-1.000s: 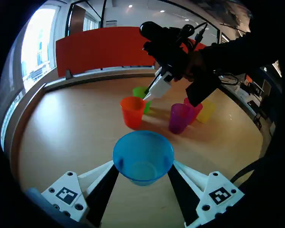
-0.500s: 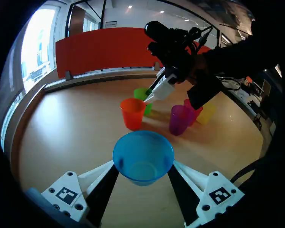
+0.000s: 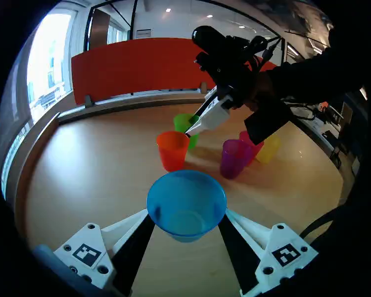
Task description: Pour water
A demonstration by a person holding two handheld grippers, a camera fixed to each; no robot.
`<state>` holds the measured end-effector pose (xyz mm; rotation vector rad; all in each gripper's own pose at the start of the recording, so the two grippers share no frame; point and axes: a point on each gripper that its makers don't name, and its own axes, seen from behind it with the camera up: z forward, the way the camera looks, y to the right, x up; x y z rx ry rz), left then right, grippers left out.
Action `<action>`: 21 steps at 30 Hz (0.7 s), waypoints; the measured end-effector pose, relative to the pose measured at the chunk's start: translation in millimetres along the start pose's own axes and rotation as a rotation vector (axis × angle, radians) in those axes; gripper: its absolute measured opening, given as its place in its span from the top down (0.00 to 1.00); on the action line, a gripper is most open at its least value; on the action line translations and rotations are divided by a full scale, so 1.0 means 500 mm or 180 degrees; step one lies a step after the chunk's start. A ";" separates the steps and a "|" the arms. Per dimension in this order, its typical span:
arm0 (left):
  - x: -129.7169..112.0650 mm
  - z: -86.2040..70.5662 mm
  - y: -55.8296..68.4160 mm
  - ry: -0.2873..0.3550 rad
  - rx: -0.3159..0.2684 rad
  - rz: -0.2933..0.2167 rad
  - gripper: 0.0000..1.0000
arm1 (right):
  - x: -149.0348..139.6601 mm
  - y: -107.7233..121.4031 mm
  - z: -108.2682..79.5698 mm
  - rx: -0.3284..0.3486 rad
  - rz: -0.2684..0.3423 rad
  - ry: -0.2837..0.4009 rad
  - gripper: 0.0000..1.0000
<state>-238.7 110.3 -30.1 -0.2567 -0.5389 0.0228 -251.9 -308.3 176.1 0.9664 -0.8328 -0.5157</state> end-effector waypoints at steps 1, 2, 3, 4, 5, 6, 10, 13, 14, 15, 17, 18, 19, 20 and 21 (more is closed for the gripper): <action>0.000 0.000 0.000 0.0000 0.0000 0.0001 0.17 | 0.001 0.000 -0.001 -0.0002 0.0004 0.0011 0.11; 0.001 0.000 0.001 0.0000 0.0000 0.0002 0.17 | 0.002 0.000 -0.001 -0.0004 0.0009 0.0024 0.11; 0.002 0.000 0.001 0.0001 0.0000 0.0004 0.17 | 0.003 0.000 -0.002 -0.0007 0.0008 0.0039 0.11; 0.002 0.000 0.001 0.0003 0.0000 0.0005 0.17 | 0.005 0.000 -0.003 -0.0010 0.0007 0.0054 0.11; 0.003 0.000 0.001 0.0004 0.0001 0.0007 0.17 | 0.006 0.000 -0.005 -0.0013 0.0006 0.0071 0.11; 0.004 0.000 0.002 0.0006 -0.0001 0.0010 0.17 | 0.007 0.001 -0.006 -0.0017 0.0005 0.0087 0.11; 0.010 0.000 0.003 0.0014 -0.0004 0.0023 0.17 | 0.013 0.002 -0.014 -0.0037 0.0005 0.0157 0.11; 0.014 0.000 0.003 0.0021 -0.0007 0.0035 0.17 | 0.017 0.003 -0.022 -0.0055 0.0017 0.0210 0.11; 0.016 0.000 0.004 0.0023 -0.0008 0.0039 0.17 | 0.018 0.003 -0.025 -0.0061 0.0022 0.0229 0.11; 0.017 0.000 0.004 0.0025 -0.0008 0.0043 0.17 | 0.018 0.003 -0.027 -0.0065 0.0027 0.0242 0.11; 0.020 0.000 0.005 0.0030 -0.0009 0.0052 0.17 | 0.020 0.003 -0.033 -0.0072 0.0036 0.0271 0.11; 0.021 -0.001 0.005 0.0032 -0.0009 0.0054 0.17 | 0.020 0.003 -0.035 -0.0075 0.0039 0.0281 0.11; 0.021 -0.001 0.006 0.0035 -0.0009 0.0056 0.17 | 0.020 0.003 -0.036 -0.0078 0.0042 0.0292 0.11; 0.022 -0.001 0.006 0.0037 -0.0009 0.0059 0.17 | 0.021 0.003 -0.039 -0.0081 0.0046 0.0303 0.11; 0.023 -0.002 0.007 0.0039 -0.0010 0.0060 0.17 | 0.022 0.003 -0.040 -0.0085 0.0049 0.0315 0.11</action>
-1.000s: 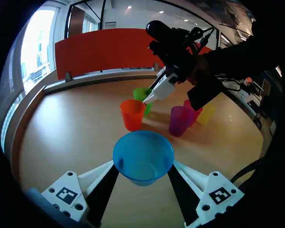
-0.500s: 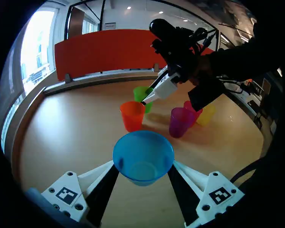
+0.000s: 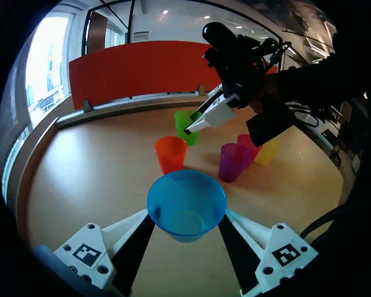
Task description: Pour water
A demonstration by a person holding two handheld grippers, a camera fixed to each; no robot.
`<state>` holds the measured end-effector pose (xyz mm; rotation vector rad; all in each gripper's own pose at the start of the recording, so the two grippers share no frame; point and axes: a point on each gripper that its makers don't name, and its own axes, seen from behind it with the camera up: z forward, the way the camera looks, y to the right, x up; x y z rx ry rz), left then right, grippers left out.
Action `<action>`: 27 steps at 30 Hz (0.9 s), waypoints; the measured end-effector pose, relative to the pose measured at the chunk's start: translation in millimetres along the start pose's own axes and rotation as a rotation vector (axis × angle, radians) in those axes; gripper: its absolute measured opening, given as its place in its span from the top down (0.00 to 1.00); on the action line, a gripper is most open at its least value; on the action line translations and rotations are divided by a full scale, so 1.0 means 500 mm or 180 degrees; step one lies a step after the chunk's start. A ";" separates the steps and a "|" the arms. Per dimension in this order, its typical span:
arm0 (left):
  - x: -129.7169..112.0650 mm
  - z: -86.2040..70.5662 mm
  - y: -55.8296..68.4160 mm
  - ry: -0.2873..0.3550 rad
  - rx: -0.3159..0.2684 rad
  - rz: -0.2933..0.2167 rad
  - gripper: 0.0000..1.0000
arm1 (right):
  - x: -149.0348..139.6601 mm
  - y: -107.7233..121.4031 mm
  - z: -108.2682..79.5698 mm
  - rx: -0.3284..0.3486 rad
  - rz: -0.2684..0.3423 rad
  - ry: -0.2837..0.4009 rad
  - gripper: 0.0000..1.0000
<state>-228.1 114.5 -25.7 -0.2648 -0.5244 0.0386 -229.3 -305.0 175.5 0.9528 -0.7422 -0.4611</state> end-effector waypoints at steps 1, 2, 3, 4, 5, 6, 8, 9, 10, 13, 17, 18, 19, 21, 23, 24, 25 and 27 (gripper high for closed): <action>0.001 0.000 0.001 0.0002 -0.0001 0.0001 0.17 | 0.001 0.000 -0.001 -0.0005 0.0003 0.0012 0.11; 0.002 -0.001 0.001 0.0004 -0.0002 0.0003 0.17 | 0.002 0.000 -0.003 -0.0010 0.0006 0.0026 0.11; 0.003 -0.001 0.002 0.0007 -0.0001 0.0006 0.17 | 0.005 0.000 -0.005 -0.0015 0.0013 0.0047 0.11; 0.005 -0.002 0.002 0.0010 -0.0001 0.0009 0.17 | 0.007 0.000 -0.007 -0.0020 0.0020 0.0068 0.11; 0.006 -0.003 0.002 0.0014 -0.0001 0.0013 0.17 | 0.010 0.000 -0.009 -0.0025 0.0027 0.0091 0.11; 0.007 -0.003 0.003 0.0016 0.0000 0.0016 0.17 | 0.013 0.000 -0.012 -0.0029 0.0039 0.0117 0.11; 0.010 -0.005 0.003 0.0021 0.0001 0.0023 0.17 | 0.020 0.000 -0.017 -0.0036 0.0063 0.0173 0.11; 0.012 -0.006 0.003 0.0025 0.0002 0.0026 0.17 | 0.023 -0.001 -0.020 -0.0040 0.0073 0.0204 0.11; 0.013 -0.006 0.003 0.0029 0.0002 0.0029 0.17 | 0.027 -0.001 -0.023 -0.0044 0.0082 0.0235 0.11; 0.018 -0.009 0.003 0.0039 0.0002 0.0039 0.17 | 0.035 -0.003 -0.034 -0.0055 0.0105 0.0325 0.11; 0.024 -0.014 0.003 0.0052 0.0006 0.0058 0.17 | 0.041 -0.005 -0.049 -0.0079 0.0129 0.0420 0.11; 0.025 -0.016 0.004 0.0054 0.0006 0.0062 0.17 | 0.042 -0.005 -0.052 -0.0084 0.0135 0.0440 0.11; 0.026 -0.017 0.004 0.0056 0.0006 0.0065 0.17 | 0.043 -0.006 -0.056 -0.0089 0.0141 0.0459 0.11; 0.029 -0.019 0.004 0.0061 0.0005 0.0072 0.17 | 0.046 -0.006 -0.064 -0.0103 0.0152 0.0506 0.11; 0.031 -0.021 0.005 0.0067 0.0004 0.0079 0.17 | 0.050 -0.006 -0.073 -0.0122 0.0162 0.0556 0.11; 0.032 -0.022 0.005 0.0069 0.0003 0.0083 0.17 | 0.052 -0.006 -0.078 -0.0130 0.0172 0.0581 0.11; 0.034 -0.023 0.006 0.0071 0.0003 0.0087 0.17 | 0.054 -0.005 -0.083 -0.0139 0.0182 0.0605 0.11; 0.037 -0.024 0.006 0.0077 0.0002 0.0097 0.17 | 0.060 -0.006 -0.093 -0.0154 0.0201 0.0661 0.11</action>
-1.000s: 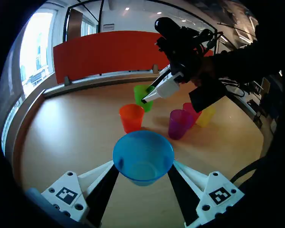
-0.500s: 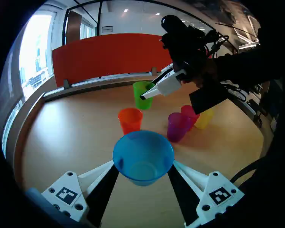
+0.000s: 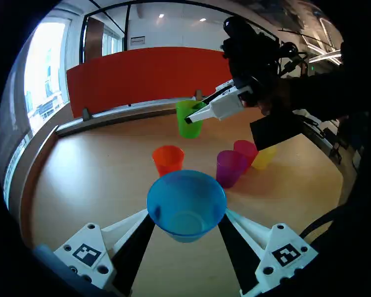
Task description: Pour water
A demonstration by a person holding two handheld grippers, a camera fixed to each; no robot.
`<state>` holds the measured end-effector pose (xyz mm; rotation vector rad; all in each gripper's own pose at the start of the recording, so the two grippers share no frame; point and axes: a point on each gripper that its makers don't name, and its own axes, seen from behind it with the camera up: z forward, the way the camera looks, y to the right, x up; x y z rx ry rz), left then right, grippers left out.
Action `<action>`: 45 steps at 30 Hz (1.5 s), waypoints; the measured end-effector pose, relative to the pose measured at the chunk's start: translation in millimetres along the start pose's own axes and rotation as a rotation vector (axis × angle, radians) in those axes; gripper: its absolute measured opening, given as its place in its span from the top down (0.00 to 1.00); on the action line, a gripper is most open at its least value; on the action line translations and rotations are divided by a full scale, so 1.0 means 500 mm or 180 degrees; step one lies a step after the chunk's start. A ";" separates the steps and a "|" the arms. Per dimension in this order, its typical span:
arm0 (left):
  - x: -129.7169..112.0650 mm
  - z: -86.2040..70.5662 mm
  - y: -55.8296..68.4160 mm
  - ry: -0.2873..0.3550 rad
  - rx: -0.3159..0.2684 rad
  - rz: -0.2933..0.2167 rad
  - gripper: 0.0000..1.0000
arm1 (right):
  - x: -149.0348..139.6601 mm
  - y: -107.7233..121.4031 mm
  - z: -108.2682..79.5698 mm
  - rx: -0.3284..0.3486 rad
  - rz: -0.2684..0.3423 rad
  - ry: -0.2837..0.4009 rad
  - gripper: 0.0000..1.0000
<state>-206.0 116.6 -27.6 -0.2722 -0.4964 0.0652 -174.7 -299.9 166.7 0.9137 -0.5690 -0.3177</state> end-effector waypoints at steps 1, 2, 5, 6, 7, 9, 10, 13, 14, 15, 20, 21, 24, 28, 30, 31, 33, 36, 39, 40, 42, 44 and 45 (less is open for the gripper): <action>0.002 -0.001 0.000 0.0003 -0.0001 0.0005 0.17 | 0.004 -0.001 -0.004 -0.0005 0.0009 0.0028 0.11; 0.003 -0.002 0.001 0.0007 -0.0001 0.0011 0.17 | 0.008 -0.001 -0.009 -0.0010 0.0019 0.0059 0.11; 0.007 -0.004 0.002 0.0016 -0.0002 0.0018 0.17 | 0.021 -0.003 -0.023 -0.0029 0.0040 0.0147 0.11; 0.008 -0.005 0.002 0.0019 -0.0001 0.0018 0.17 | 0.025 -0.004 -0.028 -0.0035 0.0041 0.0175 0.11; 0.010 -0.006 0.002 0.0022 0.0000 0.0018 0.17 | 0.029 -0.005 -0.032 -0.0041 0.0043 0.0202 0.11; 0.012 -0.008 0.002 0.0028 0.0001 0.0021 0.17 | 0.036 -0.007 -0.041 -0.0052 0.0047 0.0258 0.11; 0.013 -0.009 0.002 0.0031 0.0000 0.0023 0.17 | 0.039 -0.008 -0.045 -0.0057 0.0048 0.0284 0.11; 0.017 -0.012 0.002 0.0036 -0.0001 0.0039 0.17 | 0.049 -0.012 -0.057 -0.0070 0.0068 0.0360 0.11; 0.018 -0.013 0.002 0.0038 -0.0001 0.0047 0.17 | 0.053 -0.013 -0.062 -0.0074 0.0079 0.0387 0.11; 0.020 -0.014 0.003 0.0039 -0.0002 0.0053 0.17 | 0.056 -0.014 -0.066 -0.0079 0.0090 0.0414 0.11; 0.026 -0.018 0.005 0.0048 -0.0013 0.0081 0.17 | 0.069 -0.018 -0.089 -0.0107 0.0126 0.0547 0.11; 0.027 -0.019 0.005 0.0049 -0.0014 0.0085 0.17 | 0.071 -0.018 -0.093 -0.0117 0.0119 0.0563 0.11; 0.030 -0.022 0.007 0.0055 -0.0016 0.0098 0.17 | 0.078 -0.020 -0.107 -0.0146 0.0084 0.0619 0.11; 0.035 -0.026 0.009 0.0068 -0.0023 0.0111 0.17 | 0.093 -0.026 -0.130 -0.0171 0.0020 0.0723 0.11; 0.038 -0.028 0.011 0.0077 -0.0026 0.0119 0.17 | 0.102 -0.030 -0.143 -0.0185 0.0004 0.0785 0.11; 0.040 -0.029 0.011 0.0082 -0.0028 0.0125 0.17 | 0.107 -0.032 -0.149 -0.0192 0.0001 0.0817 0.11; 0.043 -0.031 0.012 0.0093 -0.0031 0.0137 0.17 | 0.115 -0.036 -0.163 -0.0206 -0.0001 0.0881 0.11; 0.049 -0.034 0.014 0.0108 -0.0038 0.0155 0.17 | 0.124 -0.042 -0.183 -0.0227 0.0001 0.0961 0.11; 0.056 -0.037 0.016 0.0124 -0.0048 0.0171 0.17 | 0.127 -0.046 -0.201 -0.0254 0.0011 0.1021 0.11; 0.058 -0.038 0.017 0.0130 -0.0050 0.0177 0.17 | 0.127 -0.048 -0.207 -0.0262 0.0018 0.1038 0.11; 0.062 -0.040 0.019 0.0140 -0.0056 0.0189 0.17 | 0.129 -0.050 -0.219 -0.0279 0.0032 0.1072 0.11; 0.066 -0.042 0.021 0.0150 -0.0063 0.0203 0.17 | 0.130 -0.052 -0.232 -0.0297 0.0047 0.1107 0.11; 0.068 -0.043 0.022 0.0155 -0.0066 0.0210 0.17 | 0.130 -0.053 -0.238 -0.0308 0.0051 0.1124 0.11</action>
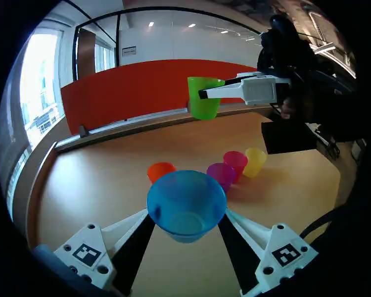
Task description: Pour water
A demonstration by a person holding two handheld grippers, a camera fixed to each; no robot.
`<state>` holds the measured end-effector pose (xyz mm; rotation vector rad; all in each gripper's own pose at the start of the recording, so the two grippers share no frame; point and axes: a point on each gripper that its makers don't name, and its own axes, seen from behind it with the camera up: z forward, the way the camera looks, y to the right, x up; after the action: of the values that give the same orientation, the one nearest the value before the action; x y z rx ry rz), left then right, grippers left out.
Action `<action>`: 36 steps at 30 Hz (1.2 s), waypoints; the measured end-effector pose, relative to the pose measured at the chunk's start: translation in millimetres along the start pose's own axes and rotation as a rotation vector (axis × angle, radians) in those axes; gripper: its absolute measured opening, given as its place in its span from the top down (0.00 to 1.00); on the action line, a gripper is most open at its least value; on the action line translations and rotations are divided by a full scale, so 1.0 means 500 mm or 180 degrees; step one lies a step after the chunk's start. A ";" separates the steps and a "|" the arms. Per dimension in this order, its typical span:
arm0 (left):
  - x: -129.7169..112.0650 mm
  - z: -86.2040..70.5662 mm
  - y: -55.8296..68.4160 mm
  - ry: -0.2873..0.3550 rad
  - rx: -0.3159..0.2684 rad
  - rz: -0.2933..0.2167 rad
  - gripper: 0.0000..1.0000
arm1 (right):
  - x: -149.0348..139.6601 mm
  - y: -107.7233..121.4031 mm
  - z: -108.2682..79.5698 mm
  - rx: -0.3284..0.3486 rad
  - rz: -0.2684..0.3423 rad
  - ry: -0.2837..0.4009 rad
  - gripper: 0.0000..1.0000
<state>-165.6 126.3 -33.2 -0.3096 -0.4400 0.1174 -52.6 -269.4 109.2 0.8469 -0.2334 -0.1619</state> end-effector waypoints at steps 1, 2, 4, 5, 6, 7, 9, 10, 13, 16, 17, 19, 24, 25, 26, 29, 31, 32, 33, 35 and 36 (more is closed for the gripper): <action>0.002 -0.001 0.001 0.0005 -0.0003 0.0007 0.17 | 0.002 0.000 -0.006 -0.0012 0.0003 0.0017 0.11; 0.005 -0.002 0.002 0.0011 -0.0005 0.0015 0.17 | 0.005 -0.001 -0.012 -0.0025 0.0007 0.0037 0.11; 0.009 -0.005 0.005 0.0023 -0.0012 0.0027 0.17 | 0.011 -0.001 -0.026 -0.0051 0.0011 0.0075 0.11; 0.012 -0.006 0.006 0.0029 -0.0016 0.0034 0.17 | 0.014 -0.002 -0.033 -0.0064 0.0012 0.0094 0.11; 0.014 -0.007 0.008 0.0036 -0.0023 0.0038 0.17 | 0.017 -0.002 -0.041 -0.0078 0.0015 0.0115 0.11; 0.016 -0.008 0.010 0.0043 -0.0029 0.0042 0.17 | 0.019 -0.003 -0.049 -0.0091 0.0017 0.0133 0.11; 0.021 -0.010 0.013 0.0055 -0.0042 0.0049 0.17 | 0.023 -0.004 -0.064 -0.0121 0.0025 0.0167 0.11; 0.022 -0.010 0.015 0.0059 -0.0047 0.0053 0.17 | 0.025 -0.005 -0.071 -0.0135 0.0029 0.0180 0.11; 0.028 -0.013 0.020 0.0074 -0.0066 0.0072 0.17 | 0.026 -0.006 -0.093 -0.0185 0.0051 0.0201 0.11; 0.034 -0.015 0.026 0.0093 -0.0085 0.0097 0.17 | 0.027 -0.006 -0.115 -0.0235 0.0069 0.0215 0.11; 0.036 -0.016 0.028 0.0099 -0.0091 0.0106 0.17 | 0.028 -0.006 -0.122 -0.0250 0.0073 0.0220 0.11; 0.041 -0.017 0.033 0.0112 -0.0103 0.0123 0.17 | 0.029 -0.008 -0.135 -0.0279 0.0075 0.0233 0.11; 0.048 -0.022 0.042 0.0140 -0.0131 0.0159 0.17 | 0.032 -0.014 -0.169 -0.0334 0.0058 0.0268 0.11; 0.049 -0.023 0.044 0.0143 -0.0138 0.0166 0.17 | 0.033 -0.016 -0.176 -0.0346 0.0052 0.0276 0.11; 0.050 -0.024 0.046 0.0146 -0.0145 0.0173 0.17 | 0.035 -0.018 -0.182 -0.0357 0.0046 0.0284 0.11; 0.053 -0.028 0.055 0.0153 -0.0173 0.0200 0.17 | 0.039 -0.022 -0.202 -0.0402 0.0037 0.0303 0.11; 0.055 -0.031 0.061 0.0153 -0.0199 0.0228 0.17 | 0.038 -0.023 -0.215 -0.0439 0.0047 0.0309 0.11; 0.056 -0.033 0.064 0.0154 -0.0211 0.0241 0.17 | 0.037 -0.024 -0.222 -0.0457 0.0051 0.0311 0.11; 0.057 -0.034 0.068 0.0153 -0.0226 0.0256 0.17 | 0.036 -0.024 -0.229 -0.0476 0.0055 0.0312 0.11; 0.059 -0.036 0.073 0.0151 -0.0253 0.0283 0.17 | 0.032 -0.025 -0.242 -0.0509 0.0060 0.0314 0.11; 0.060 -0.037 0.077 0.0153 -0.0271 0.0293 0.17 | 0.030 -0.026 -0.249 -0.0524 0.0059 0.0309 0.11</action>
<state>-132.0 163.0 -49.3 -0.4157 -0.3838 0.1809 -5.3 -191.3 21.9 0.6870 -0.1346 -0.1205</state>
